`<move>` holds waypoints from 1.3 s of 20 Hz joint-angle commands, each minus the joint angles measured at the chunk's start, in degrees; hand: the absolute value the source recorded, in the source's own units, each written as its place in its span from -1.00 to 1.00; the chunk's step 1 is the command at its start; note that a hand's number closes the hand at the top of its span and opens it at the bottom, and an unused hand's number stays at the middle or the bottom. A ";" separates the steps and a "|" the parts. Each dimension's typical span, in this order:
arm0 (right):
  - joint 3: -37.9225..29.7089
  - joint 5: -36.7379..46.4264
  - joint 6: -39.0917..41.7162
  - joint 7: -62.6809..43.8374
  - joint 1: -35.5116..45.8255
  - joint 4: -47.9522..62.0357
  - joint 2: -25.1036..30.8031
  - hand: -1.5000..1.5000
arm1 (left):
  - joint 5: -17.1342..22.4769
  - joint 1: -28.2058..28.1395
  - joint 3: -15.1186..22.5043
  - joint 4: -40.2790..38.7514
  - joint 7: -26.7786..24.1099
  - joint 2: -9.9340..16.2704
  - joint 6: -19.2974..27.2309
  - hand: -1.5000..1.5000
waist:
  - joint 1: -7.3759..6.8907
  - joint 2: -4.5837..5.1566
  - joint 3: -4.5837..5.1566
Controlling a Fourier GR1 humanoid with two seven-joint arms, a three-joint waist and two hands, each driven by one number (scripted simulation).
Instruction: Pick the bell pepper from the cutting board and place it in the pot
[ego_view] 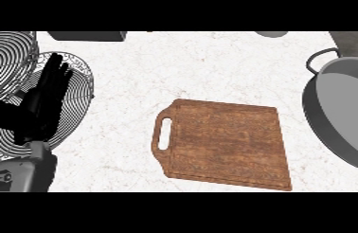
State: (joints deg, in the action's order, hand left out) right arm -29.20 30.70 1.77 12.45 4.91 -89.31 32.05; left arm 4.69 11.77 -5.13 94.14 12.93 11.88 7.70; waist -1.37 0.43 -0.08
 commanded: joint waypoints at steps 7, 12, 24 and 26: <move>4.69 6.35 -7.28 9.01 17.50 34.97 0.79 1.00 | 0.09 3.79 -0.80 -0.45 3.06 0.40 0.19 0.00 | 0.32 -0.04 0.00; 3.35 3.49 0.29 13.06 23.20 48.99 4.46 -1.00 | 0.12 0.26 -0.95 -2.75 -2.42 -0.40 -1.33 0.00 | -0.13 0.14 -0.02; -8.52 -13.03 16.21 23.93 30.38 63.59 7.50 -1.00 | 1.11 2.73 -2.27 -2.23 0.41 0.57 -1.54 0.00 | 0.34 0.08 -0.07; -10.41 -14.77 18.98 24.58 30.15 67.06 10.14 -1.00 | -1.37 3.18 -0.60 -1.83 1.14 -0.85 0.84 0.00 | 0.41 0.13 -0.10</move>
State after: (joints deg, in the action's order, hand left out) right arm -36.03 19.86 15.88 36.32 33.32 -27.66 38.77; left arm 3.90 13.09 -5.83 93.41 13.45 11.25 7.86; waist -1.12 0.46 -0.17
